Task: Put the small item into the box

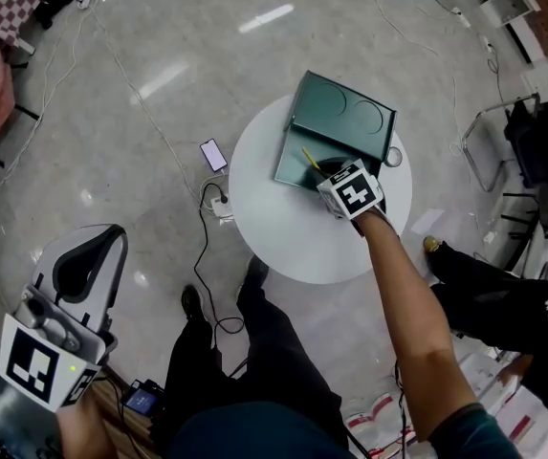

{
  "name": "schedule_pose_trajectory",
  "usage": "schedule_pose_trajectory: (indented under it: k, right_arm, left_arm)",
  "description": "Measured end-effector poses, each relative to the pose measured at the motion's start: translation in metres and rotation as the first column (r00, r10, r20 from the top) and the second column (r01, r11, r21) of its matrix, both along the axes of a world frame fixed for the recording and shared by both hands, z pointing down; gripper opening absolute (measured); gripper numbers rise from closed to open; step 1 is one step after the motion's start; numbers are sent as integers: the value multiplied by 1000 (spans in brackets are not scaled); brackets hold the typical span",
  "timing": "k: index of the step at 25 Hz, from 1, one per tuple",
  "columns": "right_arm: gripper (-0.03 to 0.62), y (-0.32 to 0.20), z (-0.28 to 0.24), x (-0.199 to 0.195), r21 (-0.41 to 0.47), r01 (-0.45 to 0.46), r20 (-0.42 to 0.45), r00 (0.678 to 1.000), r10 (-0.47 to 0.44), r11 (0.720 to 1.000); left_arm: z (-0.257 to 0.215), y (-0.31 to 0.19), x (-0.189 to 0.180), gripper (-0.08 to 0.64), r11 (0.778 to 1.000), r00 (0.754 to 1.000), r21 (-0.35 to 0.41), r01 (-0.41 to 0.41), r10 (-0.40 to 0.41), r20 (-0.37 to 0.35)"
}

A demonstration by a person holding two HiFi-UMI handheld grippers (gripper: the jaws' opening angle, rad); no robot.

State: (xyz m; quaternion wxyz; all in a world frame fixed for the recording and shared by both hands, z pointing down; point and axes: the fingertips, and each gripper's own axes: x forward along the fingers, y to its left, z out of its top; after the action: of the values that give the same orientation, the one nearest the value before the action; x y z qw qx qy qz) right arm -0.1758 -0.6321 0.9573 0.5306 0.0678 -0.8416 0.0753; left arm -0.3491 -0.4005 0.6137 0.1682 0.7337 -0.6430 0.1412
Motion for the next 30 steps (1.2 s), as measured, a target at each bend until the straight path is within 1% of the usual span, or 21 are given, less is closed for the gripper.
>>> schedule_pose_trajectory:
  k: [3, 8, 14, 16, 19, 23, 26, 30]
  right_arm:
    - [67, 4, 8, -2, 10, 15, -31, 999, -15, 1000]
    - [67, 10, 18, 2, 21, 24, -56, 998, -23, 1000]
    - [69, 16, 0, -2, 23, 35, -72, 997, -33, 999]
    - [84, 17, -8, -2, 32, 30, -68, 997, -27, 999]
    - [94, 20, -26, -2, 49, 20, -64, 998, -17, 999]
    - [97, 24, -58, -1, 80, -4, -34, 999, 7, 997]
    - [95, 32, -90, 1, 104, -24, -19, 999, 27, 994]
    - [95, 44, -141, -2, 147, -68, 35, 997, 64, 987]
  left_arm:
    - [0, 7, -4, 18, 1000, 1000, -3, 4, -4, 1]
    - [0, 17, -1, 18, 1000, 1000, 1, 7, -7, 9]
    - [-24, 28, -4, 18, 1000, 1000, 10, 5, -5, 16]
    - [-31, 33, -5, 18, 1000, 1000, 17, 4, -5, 18]
    - [-44, 41, -4, 18, 1000, 1000, 27, 1, -2, 22]
    - [-65, 51, 0, 18, 999, 1000, 46, -9, 8, 28]
    - [-83, 63, -1, 18, 998, 999, 66, -19, 17, 36]
    - [-111, 84, -3, 18, 995, 999, 95, -31, 27, 44]
